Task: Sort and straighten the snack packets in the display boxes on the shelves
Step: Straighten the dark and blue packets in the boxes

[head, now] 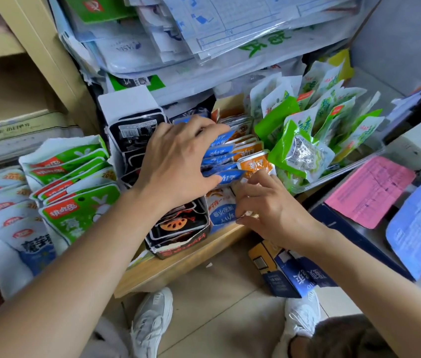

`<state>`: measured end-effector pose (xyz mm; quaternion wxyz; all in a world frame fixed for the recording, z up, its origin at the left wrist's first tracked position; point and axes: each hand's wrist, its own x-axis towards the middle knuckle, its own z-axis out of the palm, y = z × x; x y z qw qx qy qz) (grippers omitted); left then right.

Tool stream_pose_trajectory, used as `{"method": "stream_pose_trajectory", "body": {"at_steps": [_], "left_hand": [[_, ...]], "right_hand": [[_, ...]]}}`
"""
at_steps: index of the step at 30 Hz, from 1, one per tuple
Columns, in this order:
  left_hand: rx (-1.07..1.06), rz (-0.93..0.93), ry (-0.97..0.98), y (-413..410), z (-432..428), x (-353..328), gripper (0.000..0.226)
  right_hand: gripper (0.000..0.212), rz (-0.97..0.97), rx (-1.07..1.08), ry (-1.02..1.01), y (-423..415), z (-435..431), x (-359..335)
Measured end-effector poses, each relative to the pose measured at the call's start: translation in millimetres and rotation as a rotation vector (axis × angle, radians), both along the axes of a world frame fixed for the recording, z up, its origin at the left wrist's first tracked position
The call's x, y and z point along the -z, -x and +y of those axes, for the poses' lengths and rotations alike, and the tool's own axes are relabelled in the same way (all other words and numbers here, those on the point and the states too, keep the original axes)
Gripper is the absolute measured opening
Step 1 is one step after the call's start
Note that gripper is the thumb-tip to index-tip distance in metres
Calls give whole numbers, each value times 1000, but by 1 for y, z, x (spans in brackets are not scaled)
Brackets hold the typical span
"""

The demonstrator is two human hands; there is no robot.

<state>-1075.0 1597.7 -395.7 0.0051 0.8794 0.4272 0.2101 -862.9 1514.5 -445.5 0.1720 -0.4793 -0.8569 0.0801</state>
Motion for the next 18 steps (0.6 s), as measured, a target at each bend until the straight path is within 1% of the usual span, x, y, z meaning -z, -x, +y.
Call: {"method": "stream_pose_trajectory", "body": {"at_steps": [3, 7, 9, 10, 13, 15, 16, 18], "left_hand": [[0, 4, 4, 0, 0, -1, 85], [-2, -2, 16, -1, 0, -1, 85], [2, 4, 12, -1, -1, 0, 85], [4, 8, 9, -1, -1, 0, 85], [12, 15, 13, 0, -1, 1, 86], [32, 31, 18, 0, -3, 1, 86], [39, 37, 20, -1, -4, 2, 86], [34, 33, 16, -2, -5, 2, 83]], "right_hand": [[13, 59, 33, 42, -4, 0, -2], [16, 99, 59, 47, -8, 4, 0], [25, 121, 57, 76, -6, 6, 1], [26, 150, 44, 102, -6, 7, 1], [10, 299, 37, 233, -11, 6, -12], [8, 417, 97, 315, -18, 10, -23], [9, 431, 119, 304, -20, 13, -26], [11, 356, 95, 268, -19, 18, -28]]}}
